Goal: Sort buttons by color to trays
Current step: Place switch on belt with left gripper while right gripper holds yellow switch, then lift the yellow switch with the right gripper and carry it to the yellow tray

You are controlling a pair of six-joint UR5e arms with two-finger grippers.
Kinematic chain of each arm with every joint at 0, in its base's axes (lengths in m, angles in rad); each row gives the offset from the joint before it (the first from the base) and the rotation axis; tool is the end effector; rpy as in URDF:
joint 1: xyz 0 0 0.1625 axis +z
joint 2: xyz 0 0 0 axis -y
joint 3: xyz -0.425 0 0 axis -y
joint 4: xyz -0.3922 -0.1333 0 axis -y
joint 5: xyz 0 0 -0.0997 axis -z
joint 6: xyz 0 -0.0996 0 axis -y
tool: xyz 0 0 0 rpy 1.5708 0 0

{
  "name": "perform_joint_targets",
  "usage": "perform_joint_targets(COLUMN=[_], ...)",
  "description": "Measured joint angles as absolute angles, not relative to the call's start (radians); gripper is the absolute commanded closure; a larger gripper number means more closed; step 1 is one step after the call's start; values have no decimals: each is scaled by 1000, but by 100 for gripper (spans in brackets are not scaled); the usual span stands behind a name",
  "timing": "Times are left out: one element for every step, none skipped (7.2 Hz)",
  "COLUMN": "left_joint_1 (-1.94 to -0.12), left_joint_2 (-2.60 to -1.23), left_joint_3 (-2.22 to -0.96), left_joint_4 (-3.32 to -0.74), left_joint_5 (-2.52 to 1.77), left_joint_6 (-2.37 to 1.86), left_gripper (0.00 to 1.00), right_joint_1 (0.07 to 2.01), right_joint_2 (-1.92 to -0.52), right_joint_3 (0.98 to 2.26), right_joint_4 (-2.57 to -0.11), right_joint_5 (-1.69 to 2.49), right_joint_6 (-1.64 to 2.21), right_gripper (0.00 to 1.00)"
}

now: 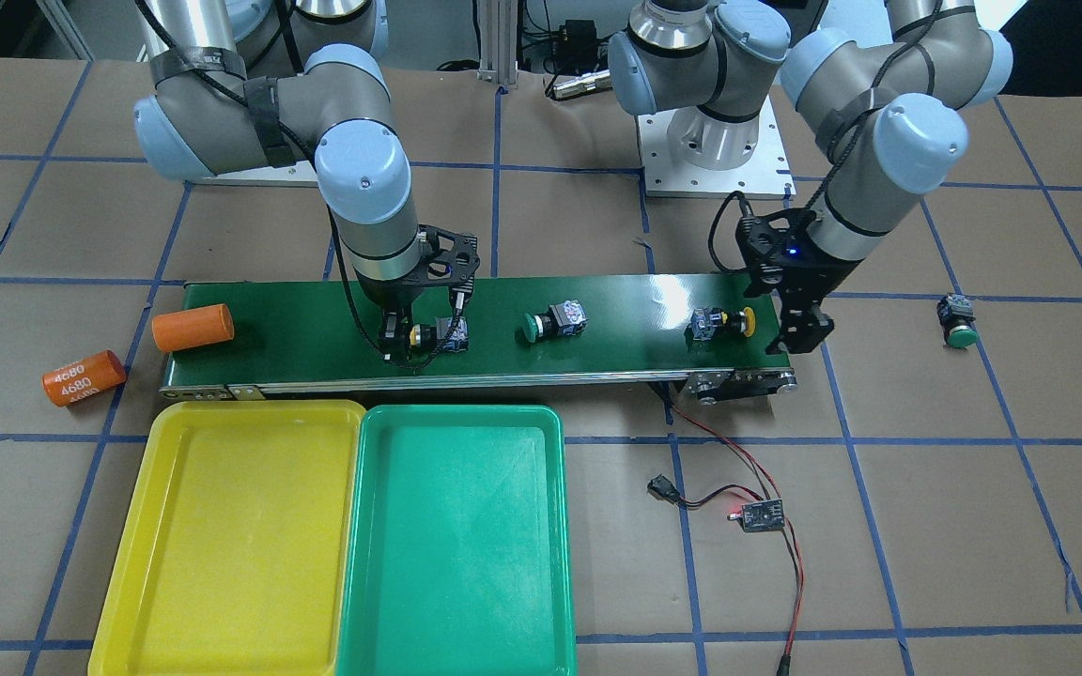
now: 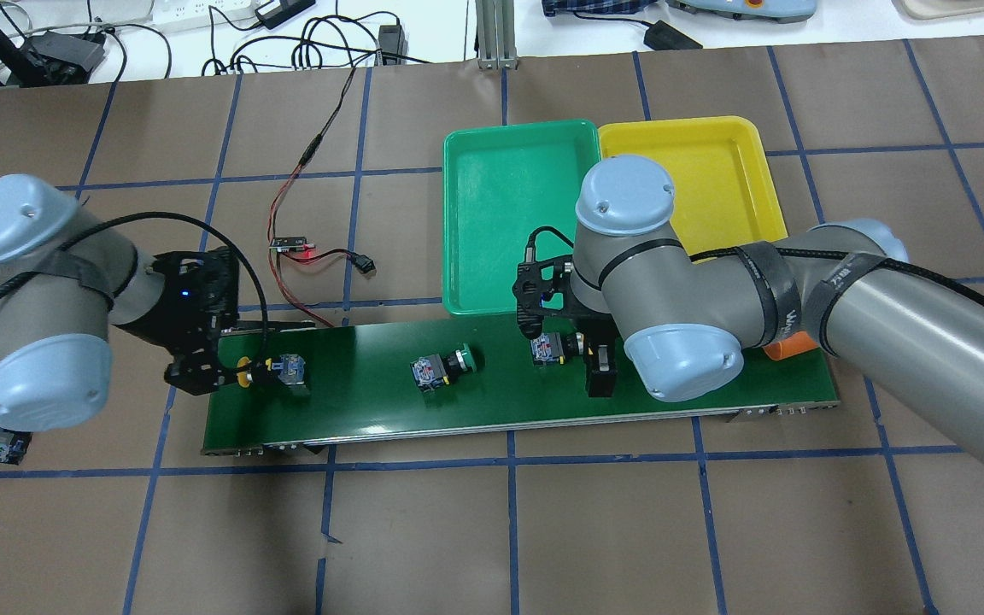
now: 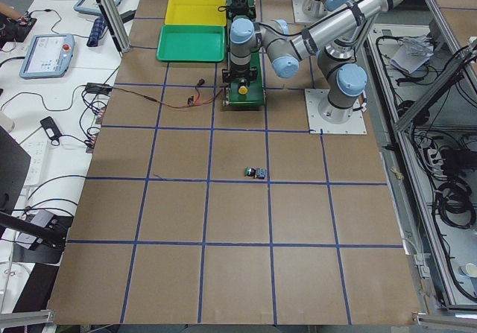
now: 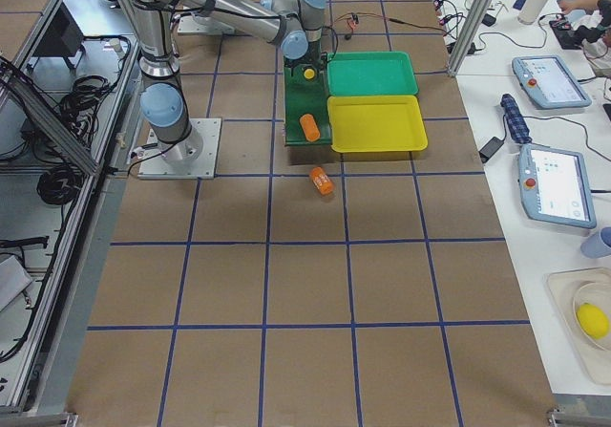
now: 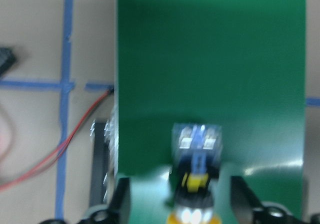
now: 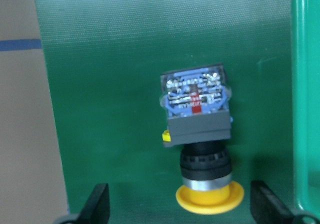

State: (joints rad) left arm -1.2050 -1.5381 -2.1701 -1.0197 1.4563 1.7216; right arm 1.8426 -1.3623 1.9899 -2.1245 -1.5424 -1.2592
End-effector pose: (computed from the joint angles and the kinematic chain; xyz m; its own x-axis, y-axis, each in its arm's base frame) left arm 0.0134 -0.4395 0.2763 -0.2143 0.9768 -0.0018 0.9703 0.2127 -0.1153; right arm 0.2647 -0.4427 0.2413 -0.0405 -0.9961 -0.0790 -0.9991 0.0410 -0.0043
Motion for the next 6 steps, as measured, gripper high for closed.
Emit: perform_joint_targets(left_joint_1=[-1072, -954, -864, -804, -759, -715], left_joint_2=[-1545, -1560, -1576, -1593, -1612, -1639], left_joint_3=[-2165, -2159, -2154, -2153, -2151, -2145], left_joint_4=[-1018, -1013, -981, -934, -902, -883], left_joint_5=[1446, 1437, 1435, 1436, 1440, 1456], left_joint_6=[1718, 1719, 1715, 1704, 1676, 1641], left_gripper=[0, 0, 0, 0, 0, 0], right_joint_1=[1842, 1842, 1842, 1842, 1841, 1840], right_joint_2=[-1362, -1362, -1362, -1362, -1362, -1362], right_joint_3=[1990, 1990, 1990, 1992, 1995, 2000], right_joint_4=[-2124, -2125, -2125, -2124, -2124, -2124], right_joint_5=[-1540, -1539, -1538, -1537, -1539, -1542], right_joint_6=[-1259, -1260, -1260, -1261, -1262, -1264], right_gripper=[1, 1, 7, 7, 10, 21])
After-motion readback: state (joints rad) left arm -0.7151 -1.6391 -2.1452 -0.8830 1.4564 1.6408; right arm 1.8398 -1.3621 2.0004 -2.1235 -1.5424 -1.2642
